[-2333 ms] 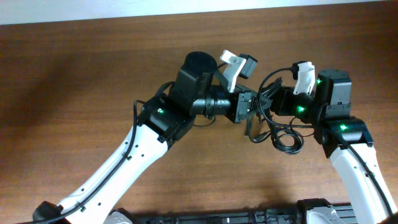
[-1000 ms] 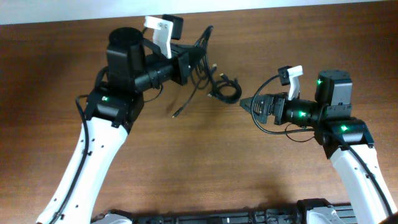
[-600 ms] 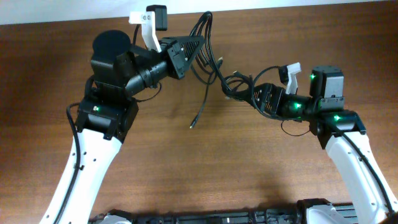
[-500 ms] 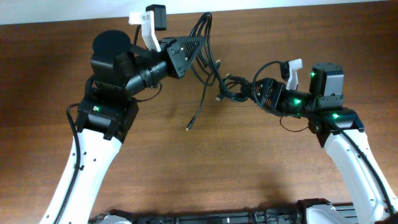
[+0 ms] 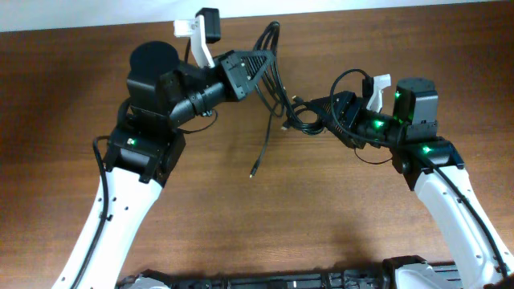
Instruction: Untangle cables
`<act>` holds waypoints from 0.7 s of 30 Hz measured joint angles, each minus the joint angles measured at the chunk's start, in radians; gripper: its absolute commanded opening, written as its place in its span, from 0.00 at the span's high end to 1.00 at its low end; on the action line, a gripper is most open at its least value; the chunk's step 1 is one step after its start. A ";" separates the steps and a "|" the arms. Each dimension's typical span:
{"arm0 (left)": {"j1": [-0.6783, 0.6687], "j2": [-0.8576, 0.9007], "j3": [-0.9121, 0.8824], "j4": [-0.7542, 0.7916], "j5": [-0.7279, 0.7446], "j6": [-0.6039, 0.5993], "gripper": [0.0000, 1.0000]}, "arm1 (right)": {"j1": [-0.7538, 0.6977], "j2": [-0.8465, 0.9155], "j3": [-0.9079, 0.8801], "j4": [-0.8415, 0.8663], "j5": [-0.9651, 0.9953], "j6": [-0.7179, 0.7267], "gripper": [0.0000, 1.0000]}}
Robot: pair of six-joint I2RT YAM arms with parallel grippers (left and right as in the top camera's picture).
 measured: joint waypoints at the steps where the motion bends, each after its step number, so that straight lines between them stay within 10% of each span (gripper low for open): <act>1: -0.005 0.000 0.000 0.000 -0.003 0.000 1.00 | 0.000 0.000 0.000 0.000 0.002 0.000 0.22; 11: -0.010 0.000 0.000 -0.004 -0.225 0.004 1.00 | 0.000 0.000 0.000 -0.079 0.043 0.068 0.18; 21: -0.134 0.000 0.000 0.092 -0.232 -0.039 1.00 | 0.000 0.000 0.000 -0.032 0.059 0.164 0.38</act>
